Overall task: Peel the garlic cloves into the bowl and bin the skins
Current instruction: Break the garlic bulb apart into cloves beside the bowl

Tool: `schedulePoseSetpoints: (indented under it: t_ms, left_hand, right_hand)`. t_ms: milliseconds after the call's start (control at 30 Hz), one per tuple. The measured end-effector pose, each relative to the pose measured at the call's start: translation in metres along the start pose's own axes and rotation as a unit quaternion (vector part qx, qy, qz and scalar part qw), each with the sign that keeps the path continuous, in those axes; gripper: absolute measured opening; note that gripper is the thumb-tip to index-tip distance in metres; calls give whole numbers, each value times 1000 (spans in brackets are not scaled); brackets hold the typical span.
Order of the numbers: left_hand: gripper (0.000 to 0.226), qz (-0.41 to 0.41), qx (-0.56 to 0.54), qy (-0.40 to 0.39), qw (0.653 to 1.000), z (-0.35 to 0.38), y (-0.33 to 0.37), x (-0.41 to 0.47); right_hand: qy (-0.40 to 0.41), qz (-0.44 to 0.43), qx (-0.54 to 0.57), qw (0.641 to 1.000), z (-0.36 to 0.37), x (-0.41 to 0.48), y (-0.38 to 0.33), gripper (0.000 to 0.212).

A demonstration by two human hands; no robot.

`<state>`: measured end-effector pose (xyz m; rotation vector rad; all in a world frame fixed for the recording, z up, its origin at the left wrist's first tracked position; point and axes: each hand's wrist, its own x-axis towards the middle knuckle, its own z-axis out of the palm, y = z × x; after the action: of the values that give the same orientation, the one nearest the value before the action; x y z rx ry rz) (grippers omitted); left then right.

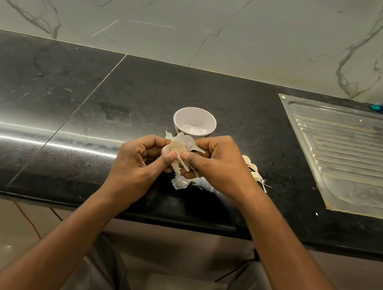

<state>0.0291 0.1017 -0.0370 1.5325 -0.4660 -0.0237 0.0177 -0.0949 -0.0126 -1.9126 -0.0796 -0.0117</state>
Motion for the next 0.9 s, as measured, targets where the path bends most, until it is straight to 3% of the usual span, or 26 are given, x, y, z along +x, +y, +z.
schedulePoseSetpoints:
  t_ms: [167, 433, 900]
  left_hand:
    - [22, -2, -8, -2, 1000, -1, -2, 1]
    - [30, 6, 4, 28, 1000, 1, -1, 1]
    - [22, 5, 69, 92, 993, 2, -7, 0]
  right_hand:
    - [-14, 8, 4, 1000, -7, 4, -4, 11]
    - [29, 19, 4, 999, -3, 9, -7, 15]
    - [84, -21, -102, 991, -7, 8, -1, 14]
